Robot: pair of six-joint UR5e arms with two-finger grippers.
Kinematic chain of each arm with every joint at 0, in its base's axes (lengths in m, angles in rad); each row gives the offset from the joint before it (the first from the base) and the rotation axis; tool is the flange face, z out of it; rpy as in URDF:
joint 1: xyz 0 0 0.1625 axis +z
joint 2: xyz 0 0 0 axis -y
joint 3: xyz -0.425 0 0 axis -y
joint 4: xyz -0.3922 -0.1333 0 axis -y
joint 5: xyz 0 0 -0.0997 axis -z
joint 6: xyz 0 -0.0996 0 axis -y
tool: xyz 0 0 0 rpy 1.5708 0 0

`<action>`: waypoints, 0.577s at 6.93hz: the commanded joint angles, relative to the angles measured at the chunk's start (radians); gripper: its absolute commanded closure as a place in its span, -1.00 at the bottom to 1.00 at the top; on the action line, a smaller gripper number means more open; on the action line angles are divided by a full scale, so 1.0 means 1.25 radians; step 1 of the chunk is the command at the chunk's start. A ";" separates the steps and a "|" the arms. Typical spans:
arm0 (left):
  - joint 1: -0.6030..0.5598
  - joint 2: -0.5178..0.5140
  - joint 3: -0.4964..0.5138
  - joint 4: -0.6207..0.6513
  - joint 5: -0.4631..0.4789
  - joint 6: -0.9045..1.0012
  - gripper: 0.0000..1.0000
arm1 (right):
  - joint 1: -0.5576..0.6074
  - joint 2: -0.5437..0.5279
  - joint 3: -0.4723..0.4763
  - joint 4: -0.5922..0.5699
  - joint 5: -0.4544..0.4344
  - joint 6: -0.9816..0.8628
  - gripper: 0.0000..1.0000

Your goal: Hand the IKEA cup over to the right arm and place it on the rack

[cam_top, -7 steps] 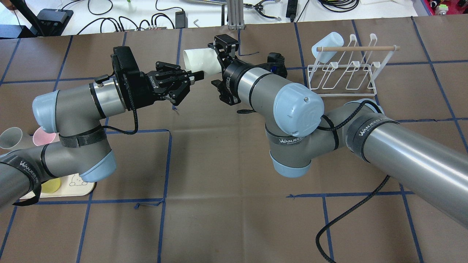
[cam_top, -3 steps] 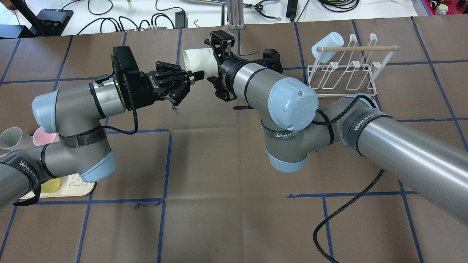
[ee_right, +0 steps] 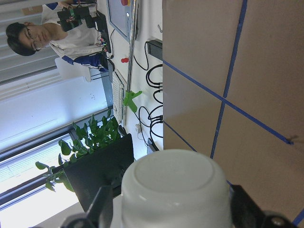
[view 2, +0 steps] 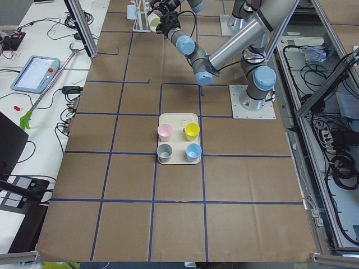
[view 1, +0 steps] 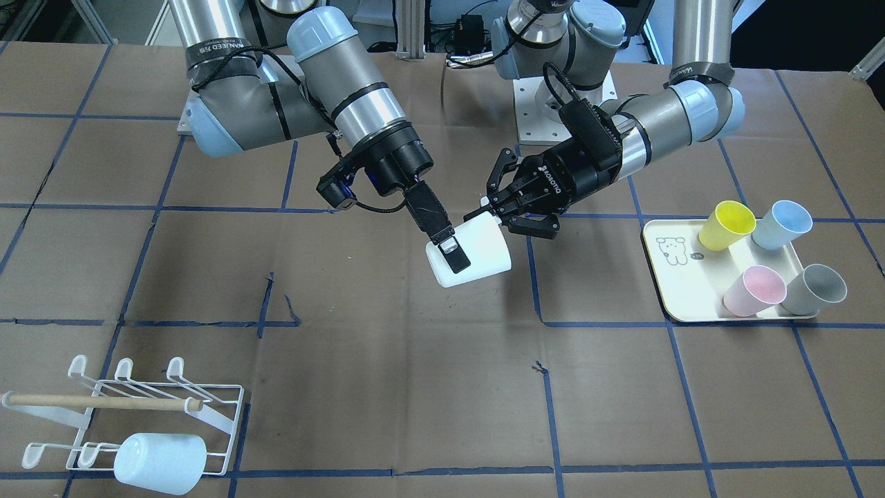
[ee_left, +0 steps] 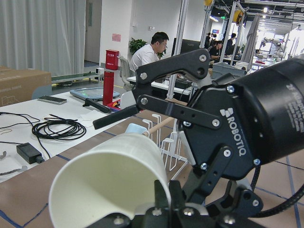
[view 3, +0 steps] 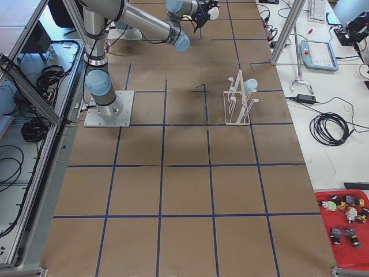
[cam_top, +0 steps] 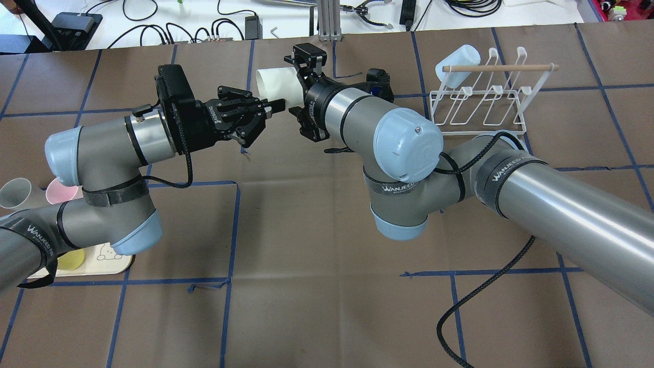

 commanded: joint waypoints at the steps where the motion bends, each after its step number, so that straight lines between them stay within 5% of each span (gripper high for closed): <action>1: 0.000 0.003 0.000 0.000 0.000 0.000 0.81 | -0.001 -0.001 0.001 -0.001 0.001 -0.003 -0.45; 3: 0.000 0.004 0.002 0.000 0.002 0.000 0.61 | -0.001 -0.001 0.001 -0.002 0.002 -0.005 -0.14; 4: 0.001 0.004 0.005 0.000 0.005 0.001 0.34 | -0.001 -0.001 0.001 -0.005 0.002 -0.006 -0.10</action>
